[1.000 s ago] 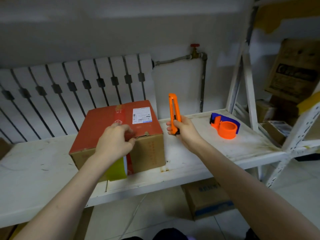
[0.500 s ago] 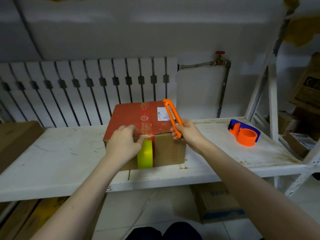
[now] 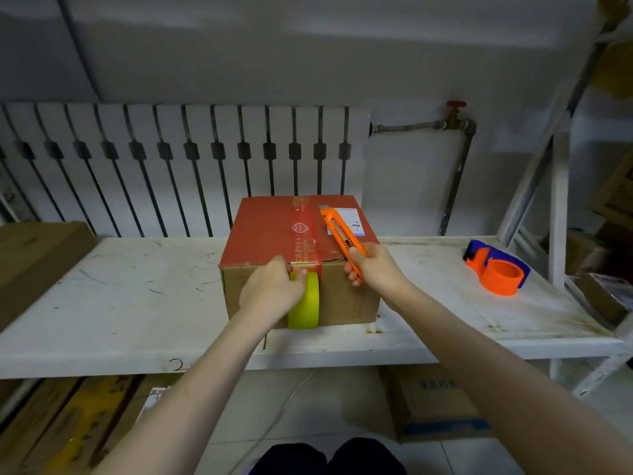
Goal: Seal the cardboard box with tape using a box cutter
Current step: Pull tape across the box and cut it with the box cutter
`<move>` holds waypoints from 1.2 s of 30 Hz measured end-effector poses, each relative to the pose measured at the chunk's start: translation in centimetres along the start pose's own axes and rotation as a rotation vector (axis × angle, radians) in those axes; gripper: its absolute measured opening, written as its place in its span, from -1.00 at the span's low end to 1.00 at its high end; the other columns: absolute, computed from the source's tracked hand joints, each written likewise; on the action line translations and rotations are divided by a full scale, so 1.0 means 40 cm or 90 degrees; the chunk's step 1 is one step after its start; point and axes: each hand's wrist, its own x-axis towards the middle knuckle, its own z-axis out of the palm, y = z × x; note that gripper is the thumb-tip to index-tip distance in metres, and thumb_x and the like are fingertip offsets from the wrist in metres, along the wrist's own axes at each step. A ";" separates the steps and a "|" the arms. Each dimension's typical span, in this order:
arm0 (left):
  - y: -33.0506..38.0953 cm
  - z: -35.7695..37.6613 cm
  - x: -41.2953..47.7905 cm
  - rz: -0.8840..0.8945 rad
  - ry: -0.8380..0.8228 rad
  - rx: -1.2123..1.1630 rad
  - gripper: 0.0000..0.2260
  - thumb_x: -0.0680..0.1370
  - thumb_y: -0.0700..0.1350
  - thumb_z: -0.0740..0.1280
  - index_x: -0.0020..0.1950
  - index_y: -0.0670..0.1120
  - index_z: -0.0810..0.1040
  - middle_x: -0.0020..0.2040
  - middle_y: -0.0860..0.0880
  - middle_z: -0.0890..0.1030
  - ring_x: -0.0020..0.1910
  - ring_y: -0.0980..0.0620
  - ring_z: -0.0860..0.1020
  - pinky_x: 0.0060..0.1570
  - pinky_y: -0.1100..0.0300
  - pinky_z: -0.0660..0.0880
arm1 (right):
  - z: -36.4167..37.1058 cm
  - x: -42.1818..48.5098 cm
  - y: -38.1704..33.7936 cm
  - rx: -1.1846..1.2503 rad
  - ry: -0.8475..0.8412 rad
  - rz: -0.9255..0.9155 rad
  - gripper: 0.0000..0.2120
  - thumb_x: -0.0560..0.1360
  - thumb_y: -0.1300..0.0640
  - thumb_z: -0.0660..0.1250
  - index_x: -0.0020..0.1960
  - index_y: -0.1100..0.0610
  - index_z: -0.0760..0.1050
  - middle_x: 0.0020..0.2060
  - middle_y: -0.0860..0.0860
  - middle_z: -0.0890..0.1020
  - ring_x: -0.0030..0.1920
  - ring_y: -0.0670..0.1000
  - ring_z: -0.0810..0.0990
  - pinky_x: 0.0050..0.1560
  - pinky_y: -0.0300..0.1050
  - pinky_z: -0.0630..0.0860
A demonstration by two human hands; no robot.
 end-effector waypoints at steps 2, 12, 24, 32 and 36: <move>0.000 0.002 0.000 -0.007 0.003 -0.003 -0.76 0.56 0.10 0.20 -0.03 -0.08 0.41 -0.29 -0.01 0.48 -0.21 -0.09 0.49 -0.34 0.14 0.30 | 0.000 -0.001 0.001 -0.012 0.011 0.008 -0.80 0.61 0.11 0.10 -0.13 0.13 0.42 -0.34 0.04 0.55 -0.40 -0.05 0.50 -0.37 -0.24 0.48; 0.005 0.010 -0.005 -0.043 -0.043 -0.043 -0.75 0.58 0.10 0.16 0.01 -0.08 0.34 -0.21 0.00 0.49 -0.21 -0.01 0.48 -0.33 0.18 0.33 | 0.009 -0.014 0.005 -0.033 0.041 0.032 -0.77 0.59 0.08 0.16 -0.22 0.10 0.42 -0.40 0.04 0.55 -0.45 -0.05 0.48 -0.42 -0.22 0.46; 0.014 0.031 0.008 -0.143 -0.096 -0.207 -0.58 0.57 0.10 0.13 0.20 -0.20 0.48 0.14 -0.21 0.59 0.13 -0.20 0.55 0.14 0.00 0.46 | 0.001 -0.011 0.015 -0.050 0.079 0.054 -0.72 0.56 0.01 0.20 -0.24 0.15 0.45 -0.44 0.04 0.55 -0.47 -0.03 0.49 -0.43 -0.20 0.44; 0.018 0.029 -0.002 -0.179 -0.107 -0.272 -0.51 0.56 0.16 0.15 0.29 -0.20 0.41 0.21 -0.14 0.54 0.20 -0.17 0.51 0.15 0.02 0.42 | -0.005 -0.002 0.013 -0.120 0.081 0.041 -0.71 0.53 0.00 0.24 -0.27 0.16 0.48 -0.46 0.05 0.57 -0.50 -0.03 0.49 -0.42 -0.17 0.48; 0.023 0.031 -0.013 -0.199 -0.086 -0.320 -0.48 0.50 0.24 0.24 0.23 -0.15 0.42 0.23 -0.11 0.52 0.23 -0.17 0.48 0.20 0.01 0.43 | -0.005 -0.001 0.005 -0.183 0.094 0.020 -0.68 0.53 -0.02 0.24 -0.31 0.14 0.47 -0.47 0.03 0.57 -0.47 -0.01 0.53 -0.39 -0.17 0.47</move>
